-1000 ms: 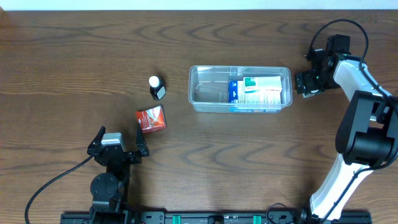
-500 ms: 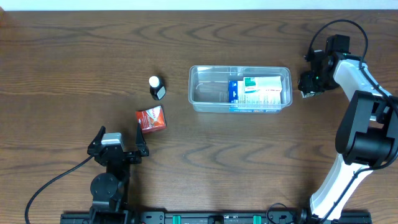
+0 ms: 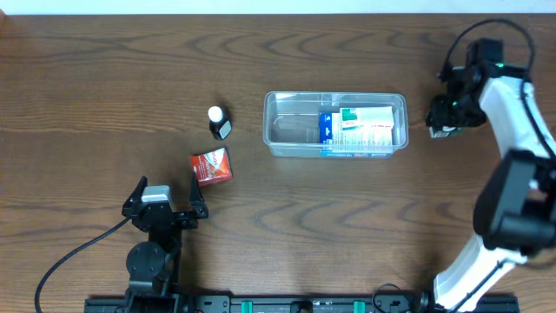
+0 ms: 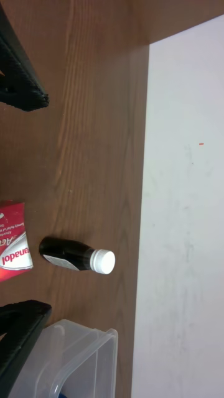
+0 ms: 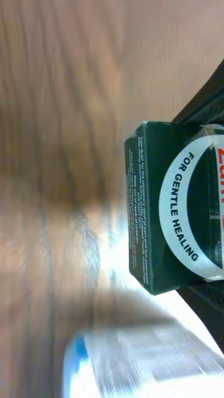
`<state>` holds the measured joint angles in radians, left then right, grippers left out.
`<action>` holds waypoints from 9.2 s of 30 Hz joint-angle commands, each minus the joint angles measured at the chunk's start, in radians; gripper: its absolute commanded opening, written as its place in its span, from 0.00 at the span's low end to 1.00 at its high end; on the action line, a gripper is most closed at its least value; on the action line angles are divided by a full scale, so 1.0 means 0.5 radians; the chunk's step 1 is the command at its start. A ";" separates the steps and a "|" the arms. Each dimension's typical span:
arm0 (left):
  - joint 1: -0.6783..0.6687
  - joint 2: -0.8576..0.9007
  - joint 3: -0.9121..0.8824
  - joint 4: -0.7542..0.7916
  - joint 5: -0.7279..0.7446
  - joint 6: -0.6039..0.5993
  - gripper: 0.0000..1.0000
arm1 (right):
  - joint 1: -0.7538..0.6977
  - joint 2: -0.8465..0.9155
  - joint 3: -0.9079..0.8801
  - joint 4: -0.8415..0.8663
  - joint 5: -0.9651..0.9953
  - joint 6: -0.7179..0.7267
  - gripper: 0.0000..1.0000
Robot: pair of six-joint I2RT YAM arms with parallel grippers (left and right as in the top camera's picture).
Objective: Pack container
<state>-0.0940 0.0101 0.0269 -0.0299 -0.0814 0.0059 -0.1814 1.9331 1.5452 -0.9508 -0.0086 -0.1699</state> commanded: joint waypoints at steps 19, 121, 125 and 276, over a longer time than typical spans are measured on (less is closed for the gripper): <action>0.008 -0.012 -0.046 -0.066 -0.015 0.033 0.98 | 0.674 -0.554 0.054 -0.221 -0.107 0.740 0.35; 0.008 -0.012 -0.046 -0.066 -0.015 0.033 0.98 | 0.813 -0.179 0.048 -0.354 0.227 0.773 0.74; 0.008 -0.012 -0.046 -0.066 -0.015 0.034 0.98 | 0.708 -0.179 0.188 -0.426 0.236 0.695 0.76; 0.034 3.130 1.886 -0.713 -0.168 0.278 0.06 | -0.413 -0.179 0.271 -0.404 0.278 0.591 0.99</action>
<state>-0.0811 1.5700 0.9543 -0.3943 -0.1471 0.0364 -0.3790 1.8450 1.6634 -1.1526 0.1253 0.1398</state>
